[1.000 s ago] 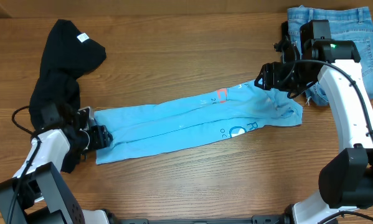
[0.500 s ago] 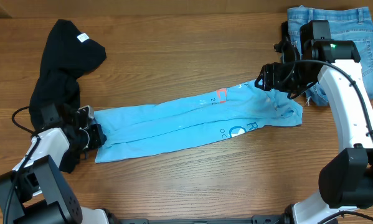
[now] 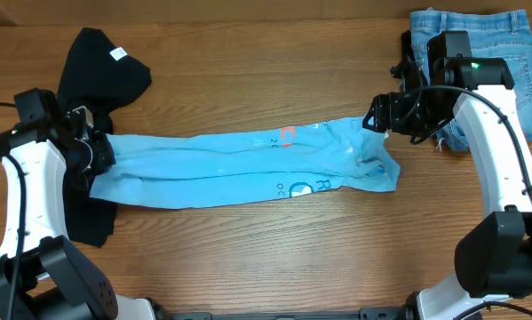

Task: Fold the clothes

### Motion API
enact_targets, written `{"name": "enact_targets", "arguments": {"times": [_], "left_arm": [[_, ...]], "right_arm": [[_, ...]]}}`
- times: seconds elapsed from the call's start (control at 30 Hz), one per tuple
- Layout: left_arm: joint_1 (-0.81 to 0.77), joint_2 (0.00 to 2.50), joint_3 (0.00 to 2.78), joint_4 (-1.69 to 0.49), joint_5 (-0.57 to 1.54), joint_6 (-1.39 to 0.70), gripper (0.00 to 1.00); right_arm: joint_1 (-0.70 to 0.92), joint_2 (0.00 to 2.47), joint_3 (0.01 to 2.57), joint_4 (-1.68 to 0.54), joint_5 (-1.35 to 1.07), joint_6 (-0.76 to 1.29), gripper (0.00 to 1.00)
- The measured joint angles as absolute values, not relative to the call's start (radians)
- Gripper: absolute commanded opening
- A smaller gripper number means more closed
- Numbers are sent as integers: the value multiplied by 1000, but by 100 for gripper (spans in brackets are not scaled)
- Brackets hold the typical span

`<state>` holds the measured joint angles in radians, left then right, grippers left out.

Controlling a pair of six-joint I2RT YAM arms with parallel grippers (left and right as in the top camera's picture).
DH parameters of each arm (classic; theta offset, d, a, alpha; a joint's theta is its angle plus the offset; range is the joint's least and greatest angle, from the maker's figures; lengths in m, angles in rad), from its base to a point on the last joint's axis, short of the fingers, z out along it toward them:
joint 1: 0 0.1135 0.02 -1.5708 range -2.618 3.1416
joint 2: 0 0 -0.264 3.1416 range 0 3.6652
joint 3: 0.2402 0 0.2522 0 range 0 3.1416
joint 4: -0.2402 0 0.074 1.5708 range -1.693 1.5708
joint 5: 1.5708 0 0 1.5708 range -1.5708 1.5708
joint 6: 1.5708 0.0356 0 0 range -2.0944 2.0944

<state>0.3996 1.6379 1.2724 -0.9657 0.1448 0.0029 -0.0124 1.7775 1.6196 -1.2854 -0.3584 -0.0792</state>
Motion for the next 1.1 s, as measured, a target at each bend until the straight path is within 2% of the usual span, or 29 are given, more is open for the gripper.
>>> {"name": "enact_targets", "arguments": {"times": [0.13,0.43,0.5,0.77,0.8,0.83,0.87,0.9,1.0,1.1], "left_arm": [[357,1638,1272,-966,145,35,4],[-33,1638,1273,-835,154,81,4],[-81,1642,1273,-819,156,81,4],[-271,1826,1276,-758,157,81,4],[-290,1839,1276,-756,157,80,8],[-305,1848,1276,-754,157,79,38],[-318,1851,1276,-753,157,78,87],[-338,1853,1276,-749,158,70,98],[-357,1853,1283,-762,163,44,100],[-352,1853,1333,-869,163,24,100]], "right_arm": [[-12,1777,1620,-1286,-359,-80,75],[-12,1777,1620,-1287,-359,-80,75],[-12,1777,1620,-1286,-359,-79,75],[-12,1777,1620,-1282,-359,-80,75],[-12,1777,1620,-1282,-359,-79,76],[-12,1777,1620,-1281,-359,-79,76],[-12,1777,1620,-1277,-359,-80,76],[-12,1777,1620,-1274,-359,-79,76],[-12,1777,1620,-1271,-359,-79,76],[-12,1777,1620,-1269,-358,-79,77]]}}
